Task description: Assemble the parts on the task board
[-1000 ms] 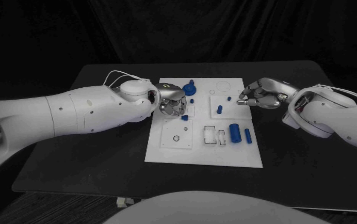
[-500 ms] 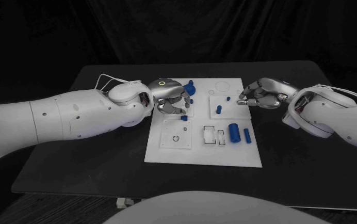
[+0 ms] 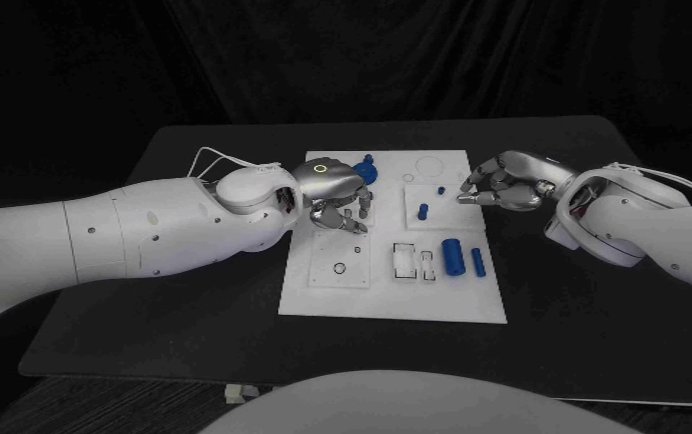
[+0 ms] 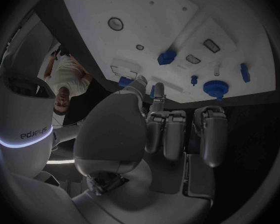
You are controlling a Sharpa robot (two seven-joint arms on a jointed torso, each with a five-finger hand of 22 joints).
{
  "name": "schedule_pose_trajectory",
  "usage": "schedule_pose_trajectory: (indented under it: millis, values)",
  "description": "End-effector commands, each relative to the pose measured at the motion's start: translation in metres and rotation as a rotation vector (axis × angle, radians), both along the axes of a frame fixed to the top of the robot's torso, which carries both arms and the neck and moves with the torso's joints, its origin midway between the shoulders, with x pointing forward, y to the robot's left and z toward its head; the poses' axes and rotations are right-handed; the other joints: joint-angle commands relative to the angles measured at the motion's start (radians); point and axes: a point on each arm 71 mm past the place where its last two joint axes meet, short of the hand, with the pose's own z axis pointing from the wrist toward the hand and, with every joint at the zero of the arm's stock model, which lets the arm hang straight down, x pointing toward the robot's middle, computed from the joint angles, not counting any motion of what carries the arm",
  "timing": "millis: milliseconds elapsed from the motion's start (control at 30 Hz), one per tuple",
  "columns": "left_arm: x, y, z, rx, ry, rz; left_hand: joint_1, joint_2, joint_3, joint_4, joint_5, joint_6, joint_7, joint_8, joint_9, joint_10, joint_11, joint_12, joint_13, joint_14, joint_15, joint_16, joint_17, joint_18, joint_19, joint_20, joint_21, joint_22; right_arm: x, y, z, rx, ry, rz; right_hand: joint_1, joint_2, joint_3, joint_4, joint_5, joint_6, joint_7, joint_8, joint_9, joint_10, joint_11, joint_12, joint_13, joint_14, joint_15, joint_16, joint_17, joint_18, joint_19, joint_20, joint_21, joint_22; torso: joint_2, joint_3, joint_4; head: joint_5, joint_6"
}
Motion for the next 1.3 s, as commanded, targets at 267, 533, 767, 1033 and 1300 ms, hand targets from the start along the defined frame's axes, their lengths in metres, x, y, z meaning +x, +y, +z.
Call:
schedule_pose_trajectory:
  millis: [267, 533, 767, 1033, 1300]
  values:
    - [0.001, 0.002, -0.012, 0.149, -0.022, 0.063, -0.005, -0.014, -0.022, 0.016, -0.024, -0.02, 0.006, -0.015, 0.006, 0.106, 0.002, 0.0, 0.263, 0.106, -0.001, 0.007, 0.263, -0.003, 0.049, -0.008, -0.008, 0.227, -0.001, -0.001, -0.002, -0.006, 0.01, -0.01, 0.012, -0.002, -0.001, -0.006, -0.003, 0.007, -0.001, 0.005, -0.001, 0.104, 0.005, 0.003, 0.263, 0.105, 0.008, 0.003, 0.263, -0.005, 0.086, 0.007, -0.003, 0.248, 0.0, 0.0003, 0.0005, 0.0, 0.0]
    - [0.002, 0.003, -0.018, 0.163, -0.014, 0.074, 0.014, -0.005, -0.02, 0.012, -0.013, -0.033, 0.01, -0.025, 0.011, 0.106, 0.005, 0.0, 0.263, 0.106, 0.002, 0.007, 0.263, -0.001, 0.045, -0.006, -0.019, 0.224, -0.001, -0.001, -0.003, -0.007, 0.012, -0.011, 0.012, -0.001, -0.003, -0.005, -0.006, 0.007, -0.001, 0.004, -0.002, 0.104, 0.004, 0.003, 0.263, 0.105, 0.008, 0.003, 0.263, -0.004, 0.086, 0.006, -0.004, 0.248, -0.001, 0.0, -0.0001, 0.001, 0.0]
    - [0.003, 0.0, -0.021, 0.152, -0.022, 0.067, 0.041, 0.0, -0.015, -0.002, 0.027, -0.042, 0.013, -0.035, 0.017, 0.106, 0.007, 0.0, 0.263, 0.106, 0.004, 0.007, 0.263, -0.001, 0.045, -0.004, -0.02, 0.224, -0.002, -0.002, -0.004, -0.007, 0.013, -0.011, 0.012, -0.001, -0.003, -0.005, -0.006, 0.007, -0.001, 0.004, -0.002, 0.104, 0.004, 0.003, 0.263, 0.105, 0.008, 0.003, 0.263, -0.004, 0.086, 0.006, -0.004, 0.248, 0.0, -0.0007, 0.0, -0.001, 0.0]
    - [0.005, -0.001, -0.025, 0.154, -0.019, 0.066, 0.071, 0.011, -0.004, -0.023, 0.078, -0.043, 0.015, -0.045, 0.023, 0.106, 0.007, 0.0, 0.263, 0.106, 0.004, 0.007, 0.263, 0.0, 0.044, -0.003, -0.025, 0.223, -0.002, -0.001, -0.005, -0.007, 0.016, -0.01, 0.012, -0.001, -0.003, -0.005, -0.006, 0.007, -0.002, 0.004, -0.002, 0.104, 0.004, 0.003, 0.263, 0.105, 0.007, 0.003, 0.263, -0.004, 0.086, 0.006, -0.004, 0.248, 0.0, 0.0002, 0.0002, -0.002, 0.0]
    - [0.003, -0.001, -0.025, 0.141, -0.024, 0.042, 0.104, 0.03, 0.029, -0.053, 0.133, -0.032, 0.012, -0.055, 0.026, 0.106, 0.005, 0.0, 0.263, 0.106, 0.002, 0.007, 0.263, 0.0, 0.044, -0.005, -0.027, 0.223, -0.002, -0.001, -0.005, -0.008, 0.018, -0.009, 0.013, -0.001, -0.003, -0.005, -0.006, 0.007, -0.002, 0.005, -0.002, 0.104, 0.004, 0.003, 0.263, 0.105, 0.007, 0.003, 0.263, -0.004, 0.086, 0.006, -0.004, 0.248, -0.001, 0.001, -0.0004, -0.003, 0.0]
